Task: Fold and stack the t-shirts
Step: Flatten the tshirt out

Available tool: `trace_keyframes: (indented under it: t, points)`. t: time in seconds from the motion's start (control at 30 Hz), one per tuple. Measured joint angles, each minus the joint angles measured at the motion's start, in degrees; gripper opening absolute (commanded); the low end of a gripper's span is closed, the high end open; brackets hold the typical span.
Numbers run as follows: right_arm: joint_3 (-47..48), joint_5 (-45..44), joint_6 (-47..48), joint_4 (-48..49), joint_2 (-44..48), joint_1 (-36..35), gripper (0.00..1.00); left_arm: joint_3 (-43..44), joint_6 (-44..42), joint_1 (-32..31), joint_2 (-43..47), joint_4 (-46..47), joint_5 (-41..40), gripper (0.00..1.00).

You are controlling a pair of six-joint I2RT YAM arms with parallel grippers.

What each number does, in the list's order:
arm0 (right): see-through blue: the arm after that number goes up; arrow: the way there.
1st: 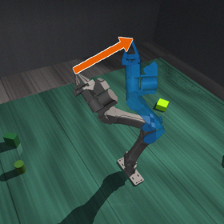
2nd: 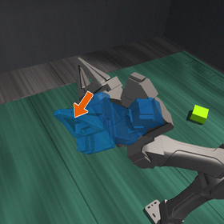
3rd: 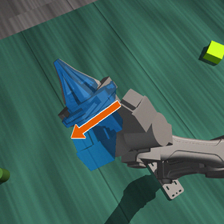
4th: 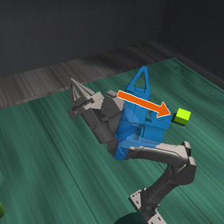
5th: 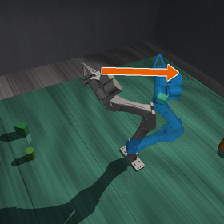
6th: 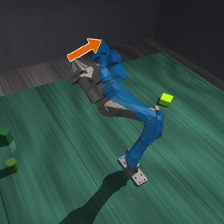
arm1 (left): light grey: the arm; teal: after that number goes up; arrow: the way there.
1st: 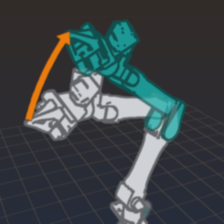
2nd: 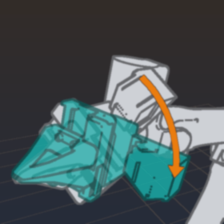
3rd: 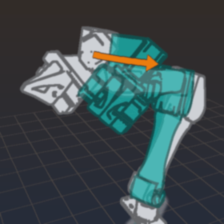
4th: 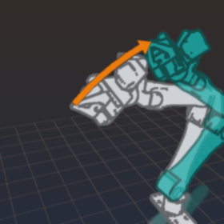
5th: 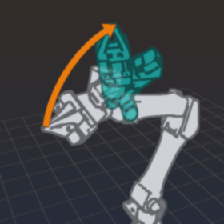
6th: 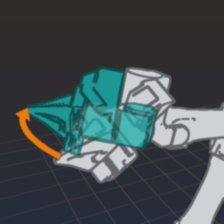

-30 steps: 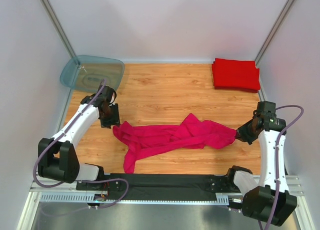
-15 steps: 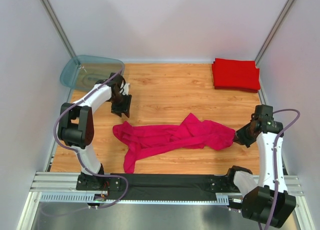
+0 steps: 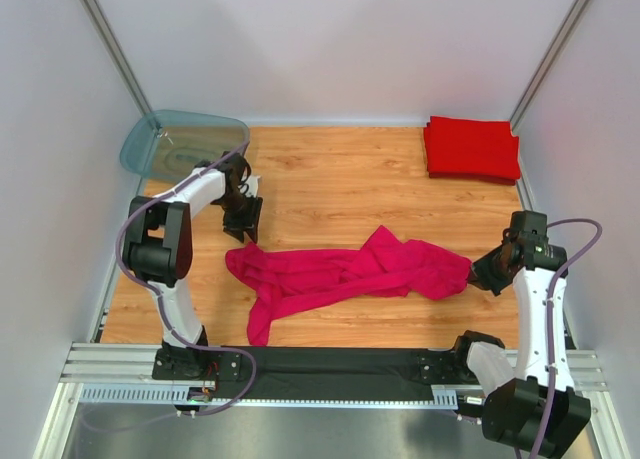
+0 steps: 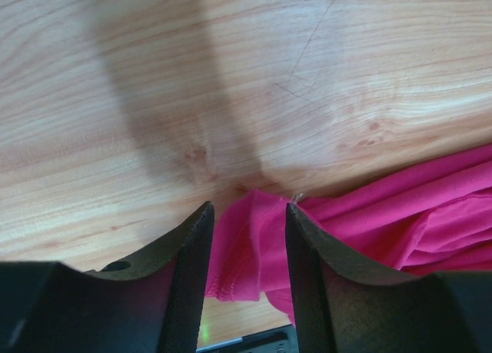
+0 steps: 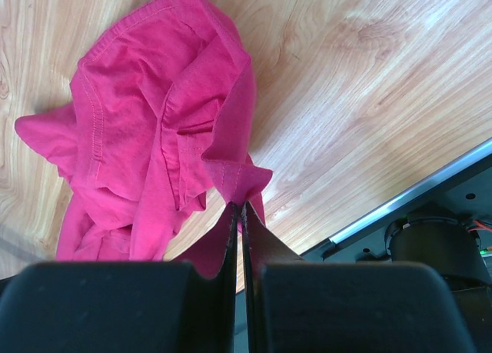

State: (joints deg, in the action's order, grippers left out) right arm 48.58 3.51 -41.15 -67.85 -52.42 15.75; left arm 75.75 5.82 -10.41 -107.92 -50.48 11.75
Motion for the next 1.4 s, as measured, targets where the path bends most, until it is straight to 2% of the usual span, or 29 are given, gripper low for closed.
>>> trace_keyframes:
  t: [0.27,0.37,0.4,0.43,0.63,0.77,0.9,1.1,1.23,1.33,1.4]
  points:
    - [0.0,-0.3,0.0,0.1,-1.4,0.0,0.00,0.0,0.1,0.0,-3.2,0.2,0.5,0.38]
    - [0.0,-0.6,0.0,0.1,-1.7,-0.2,0.00,0.0,0.4,0.1,-3.7,0.0,0.9,0.17]
    - [0.0,-0.7,0.0,0.1,-1.8,-0.2,0.00,-0.1,0.6,0.1,-3.7,0.2,1.0,0.03]
    - [0.0,-0.7,0.0,0.1,-2.0,-0.2,0.00,-0.2,0.9,0.1,-3.7,0.2,1.1,0.00]
    - [2.2,-1.0,-0.2,0.1,-4.3,-0.2,0.00,-0.4,1.6,0.1,-2.1,-0.3,0.9,0.00]
    - [7.0,-1.5,-0.7,-0.2,-6.5,-0.2,0.00,1.4,4.0,0.1,2.3,-2.5,-1.9,0.00]
    - [18.3,-3.0,-1.3,-2.1,-10.6,-0.2,0.00,6.6,9.2,0.1,10.4,-3.7,-5.7,0.00]
    - [44.3,-5.4,-1.3,-3.0,-17.7,-0.3,0.00,16.3,23.7,-0.5,29.0,-3.8,-13.4,0.00]
    - [61.4,-5.6,-1.2,-4.7,-20.7,-0.3,0.00,25.0,29.2,-0.5,38.6,-6.2,-21.7,0.00]
    - [67.4,-5.6,-1.1,-4.5,-19.2,-0.3,0.00,32.6,30.4,-0.5,42.1,-9.4,-25.7,0.00]
    - [67.3,-5.6,-0.6,-3.9,-16.2,-0.3,0.00,35.8,30.6,-0.5,43.8,-11.4,-27.2,0.00]
